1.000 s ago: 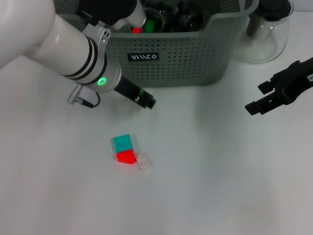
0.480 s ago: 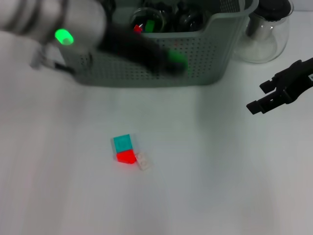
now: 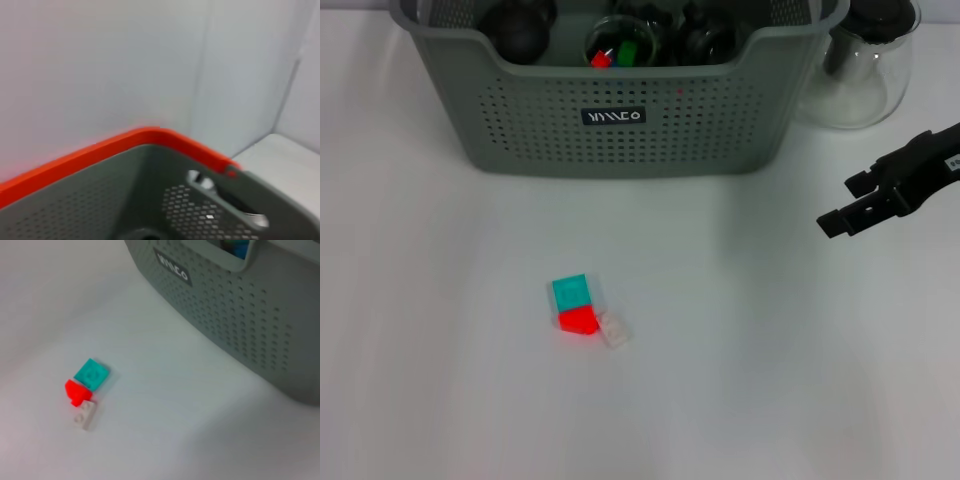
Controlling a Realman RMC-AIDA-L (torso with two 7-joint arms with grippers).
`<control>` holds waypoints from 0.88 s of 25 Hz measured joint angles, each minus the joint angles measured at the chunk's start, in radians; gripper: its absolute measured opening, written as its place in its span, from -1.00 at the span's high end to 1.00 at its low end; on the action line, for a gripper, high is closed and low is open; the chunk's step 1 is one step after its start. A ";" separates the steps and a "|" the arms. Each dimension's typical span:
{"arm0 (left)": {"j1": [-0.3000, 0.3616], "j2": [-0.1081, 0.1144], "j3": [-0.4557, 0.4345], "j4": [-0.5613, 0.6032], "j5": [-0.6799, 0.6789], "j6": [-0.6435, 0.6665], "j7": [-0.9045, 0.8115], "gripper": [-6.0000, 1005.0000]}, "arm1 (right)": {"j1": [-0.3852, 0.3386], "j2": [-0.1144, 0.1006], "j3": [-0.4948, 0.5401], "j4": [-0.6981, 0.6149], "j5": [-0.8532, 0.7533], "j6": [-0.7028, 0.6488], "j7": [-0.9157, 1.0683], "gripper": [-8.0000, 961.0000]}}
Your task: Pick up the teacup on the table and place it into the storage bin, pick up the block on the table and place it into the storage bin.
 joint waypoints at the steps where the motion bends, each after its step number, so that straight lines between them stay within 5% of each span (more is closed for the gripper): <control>1: -0.021 0.004 -0.001 -0.043 0.016 -0.023 0.000 0.02 | 0.001 0.002 0.002 0.005 0.000 0.005 0.000 -0.72; 7: -0.148 0.016 -0.002 -0.288 0.148 -0.160 -0.023 0.00 | 0.001 0.009 0.005 0.027 0.002 0.029 0.000 -0.72; 11: -0.167 0.003 0.000 -0.339 0.201 -0.226 -0.026 -0.01 | 0.000 0.012 0.007 0.030 0.007 0.033 -0.003 -0.72; 14: -0.168 -0.004 -0.002 -0.345 0.220 -0.240 -0.028 -0.02 | -0.003 0.013 0.007 0.032 0.010 0.036 -0.008 -0.72; 17: -0.164 -0.003 -0.005 -0.329 0.221 -0.235 -0.034 -0.25 | -0.006 0.013 0.007 0.032 0.013 0.037 -0.009 -0.72; 22: -0.102 -0.002 -0.012 -0.159 0.153 -0.159 -0.023 -0.59 | -0.008 0.012 0.007 0.034 0.014 0.042 -0.017 -0.72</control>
